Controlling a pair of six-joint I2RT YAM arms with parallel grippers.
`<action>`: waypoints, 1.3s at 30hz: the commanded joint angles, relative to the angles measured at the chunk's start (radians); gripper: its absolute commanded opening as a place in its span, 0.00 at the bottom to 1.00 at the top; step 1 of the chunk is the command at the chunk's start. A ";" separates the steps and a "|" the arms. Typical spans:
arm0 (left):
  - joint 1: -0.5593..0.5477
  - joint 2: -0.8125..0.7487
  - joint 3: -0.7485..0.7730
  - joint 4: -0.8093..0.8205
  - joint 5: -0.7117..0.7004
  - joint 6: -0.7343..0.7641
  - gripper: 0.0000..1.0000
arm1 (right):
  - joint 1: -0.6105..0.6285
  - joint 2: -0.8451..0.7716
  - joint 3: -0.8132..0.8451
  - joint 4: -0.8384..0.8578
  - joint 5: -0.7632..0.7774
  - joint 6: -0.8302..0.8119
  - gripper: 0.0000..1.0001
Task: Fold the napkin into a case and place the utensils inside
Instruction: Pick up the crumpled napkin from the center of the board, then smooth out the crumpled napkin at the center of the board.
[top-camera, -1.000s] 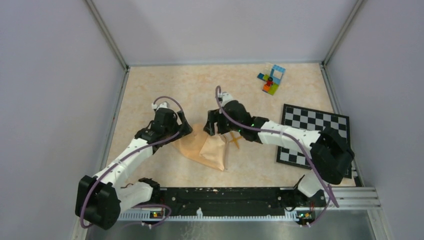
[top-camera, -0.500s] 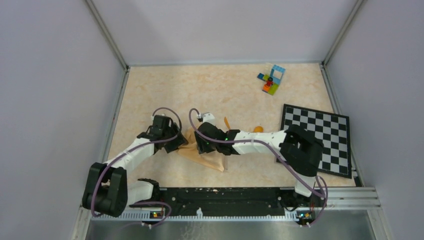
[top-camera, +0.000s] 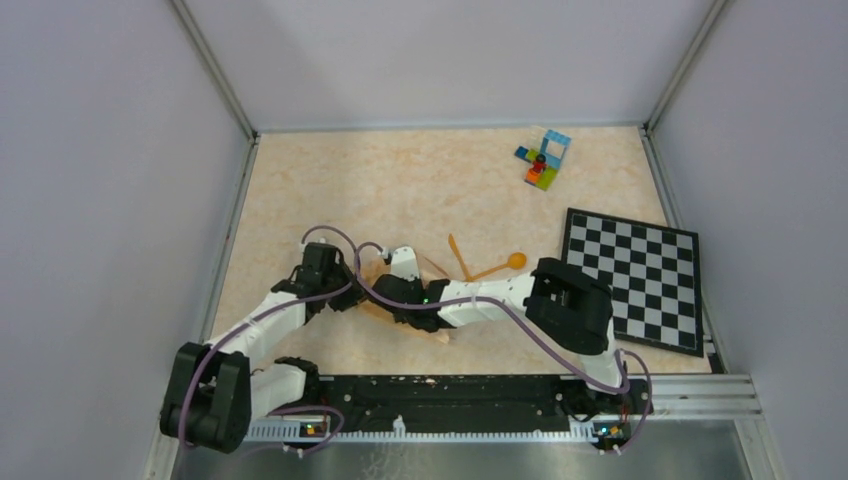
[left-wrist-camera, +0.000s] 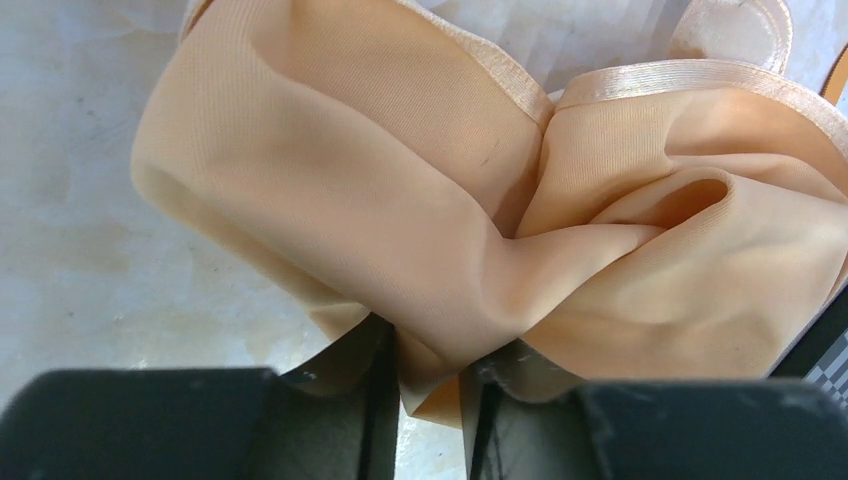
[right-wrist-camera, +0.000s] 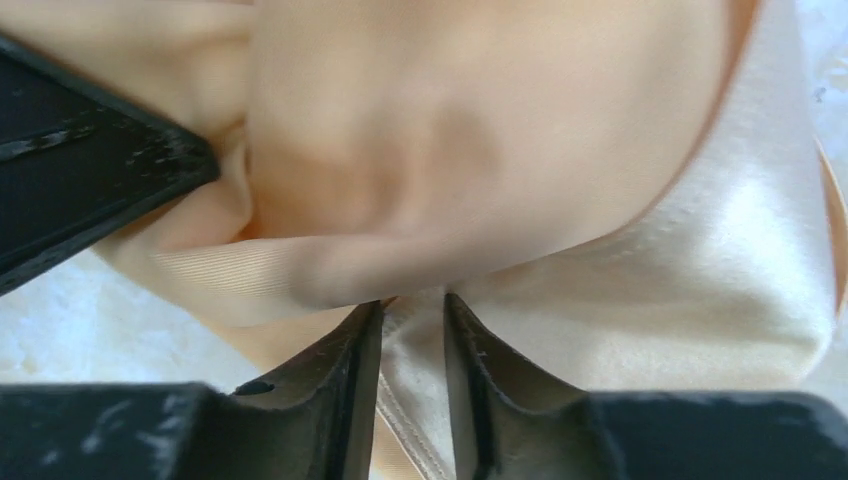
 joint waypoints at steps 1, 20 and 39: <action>0.003 -0.087 -0.025 -0.058 -0.075 -0.041 0.26 | 0.006 0.009 0.008 0.004 0.063 -0.052 0.17; 0.005 -0.596 0.183 -0.325 -0.271 -0.067 0.01 | -0.462 -0.217 0.506 0.164 -0.653 -0.393 0.00; 0.008 -0.521 0.360 -0.452 -0.358 0.050 0.99 | -0.445 -0.361 0.316 0.159 -1.196 -0.464 0.00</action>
